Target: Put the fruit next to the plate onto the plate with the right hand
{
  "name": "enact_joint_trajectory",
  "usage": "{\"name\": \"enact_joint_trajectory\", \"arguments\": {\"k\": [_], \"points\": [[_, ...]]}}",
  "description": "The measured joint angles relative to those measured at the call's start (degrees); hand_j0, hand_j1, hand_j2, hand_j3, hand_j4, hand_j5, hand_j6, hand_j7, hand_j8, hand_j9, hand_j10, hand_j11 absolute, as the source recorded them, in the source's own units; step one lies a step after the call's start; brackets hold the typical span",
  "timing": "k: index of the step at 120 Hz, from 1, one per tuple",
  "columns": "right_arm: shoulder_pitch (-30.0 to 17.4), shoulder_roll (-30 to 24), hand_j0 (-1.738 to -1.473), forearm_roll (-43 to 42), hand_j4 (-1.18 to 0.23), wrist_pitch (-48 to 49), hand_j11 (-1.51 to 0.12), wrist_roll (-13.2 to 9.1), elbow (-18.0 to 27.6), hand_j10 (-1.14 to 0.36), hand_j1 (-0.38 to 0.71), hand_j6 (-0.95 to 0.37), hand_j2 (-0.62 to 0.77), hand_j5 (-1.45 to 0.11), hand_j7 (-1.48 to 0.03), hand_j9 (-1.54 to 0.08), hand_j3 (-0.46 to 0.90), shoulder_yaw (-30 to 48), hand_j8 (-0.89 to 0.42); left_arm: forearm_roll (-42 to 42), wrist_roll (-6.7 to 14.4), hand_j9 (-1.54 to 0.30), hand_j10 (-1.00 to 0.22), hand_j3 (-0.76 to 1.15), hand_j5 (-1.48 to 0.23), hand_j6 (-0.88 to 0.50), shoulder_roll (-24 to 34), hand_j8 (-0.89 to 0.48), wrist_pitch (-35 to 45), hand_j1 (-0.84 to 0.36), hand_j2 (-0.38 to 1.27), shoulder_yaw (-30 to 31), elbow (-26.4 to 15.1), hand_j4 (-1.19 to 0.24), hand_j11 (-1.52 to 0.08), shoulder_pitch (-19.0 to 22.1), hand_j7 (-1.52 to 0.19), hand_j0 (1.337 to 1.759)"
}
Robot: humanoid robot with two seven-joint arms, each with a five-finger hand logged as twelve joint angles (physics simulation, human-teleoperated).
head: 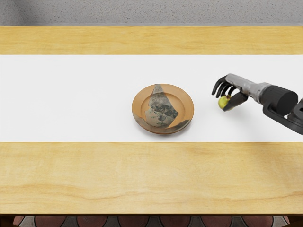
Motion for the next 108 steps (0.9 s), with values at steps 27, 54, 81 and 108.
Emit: {"name": "enact_joint_trajectory", "arguments": {"k": [27, 54, 81, 108], "points": [[0.0, 0.5, -1.657, 0.2, -0.65, 0.1, -0.85, -0.1, 2.4, -0.54, 0.27, -0.65, 0.25, -0.86, -0.85, -0.86, 0.0, 1.3, -0.51, 0.0, 0.0, 0.0, 0.0, 0.0, 0.0, 0.0, 0.0, 0.0, 0.0, 0.35, 0.0, 0.0, 0.0, 0.0, 0.0, 0.0, 0.0, 1.658], [0.1, 1.9, -1.657, 1.1, -0.65, 0.1, -0.85, -0.3, 3.4, -0.54, 0.27, -0.65, 0.24, -0.87, -0.85, -0.86, 0.0, 2.4, -0.51, 0.0, 0.0, 0.0, 0.0, 0.0, 0.0, 0.0, 0.0, 0.0, 0.0, 0.35, 0.0, 0.0, 0.0, 0.0, 0.0, 0.0, 0.0, 1.658], [0.1, 2.3, -1.657, 1.6, -0.64, 0.3, -0.85, -0.5, 5.4, -0.54, 0.28, -0.65, 0.24, -0.86, -0.85, -0.85, 0.0, 4.3, -0.5, 0.0, 0.0, 0.0, 0.0, 0.0, 0.0, 0.0, 0.0, 0.0, 0.0, 0.35, 0.0, 0.0, 0.0, 0.0, 0.0, 0.0, 0.0, 1.658], [0.3, 2.5, -1.658, 3.0, -0.64, 0.4, -0.85, -0.5, 6.7, -0.54, 0.28, -0.65, 0.25, -0.86, -0.84, -0.85, 0.0, 5.5, -0.5, 0.0, 0.0, 0.0, 0.0, 0.0, 0.0, 0.0, 0.0, 0.0, 0.0, 0.35, 0.0, 0.0, 0.0, 0.0, 0.0, 0.0, 0.0, 1.658]]}}
